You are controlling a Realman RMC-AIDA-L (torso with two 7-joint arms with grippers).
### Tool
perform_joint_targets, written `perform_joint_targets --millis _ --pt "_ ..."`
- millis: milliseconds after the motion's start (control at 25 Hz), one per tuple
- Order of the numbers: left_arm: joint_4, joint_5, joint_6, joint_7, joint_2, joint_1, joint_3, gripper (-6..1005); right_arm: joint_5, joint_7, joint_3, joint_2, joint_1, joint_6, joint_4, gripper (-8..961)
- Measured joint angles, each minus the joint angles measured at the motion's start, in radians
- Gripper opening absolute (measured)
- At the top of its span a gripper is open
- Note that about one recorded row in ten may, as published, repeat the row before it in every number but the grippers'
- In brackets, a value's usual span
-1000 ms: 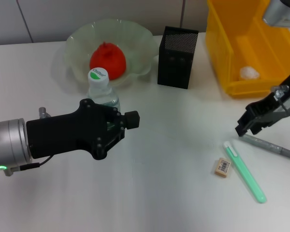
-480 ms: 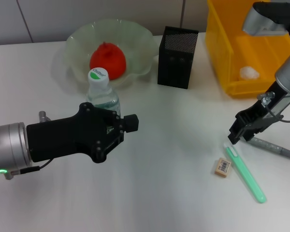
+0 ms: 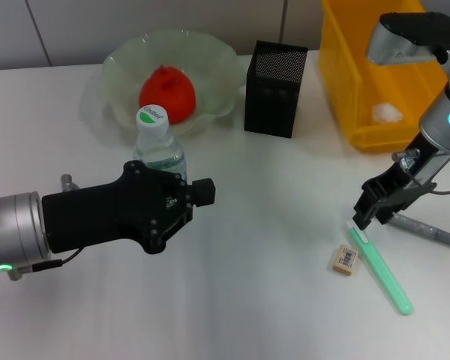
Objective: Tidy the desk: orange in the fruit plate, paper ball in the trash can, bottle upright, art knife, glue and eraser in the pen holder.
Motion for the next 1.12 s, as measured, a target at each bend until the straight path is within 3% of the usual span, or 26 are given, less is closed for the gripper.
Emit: perform_joint_targets --millis 1120 --pt "0.029 0.001 -0.005 0.025 0.0 -0.002 0.0 15 -0.011 -0.013 -0.043 0.002 0.02 0.056 0.084 368"
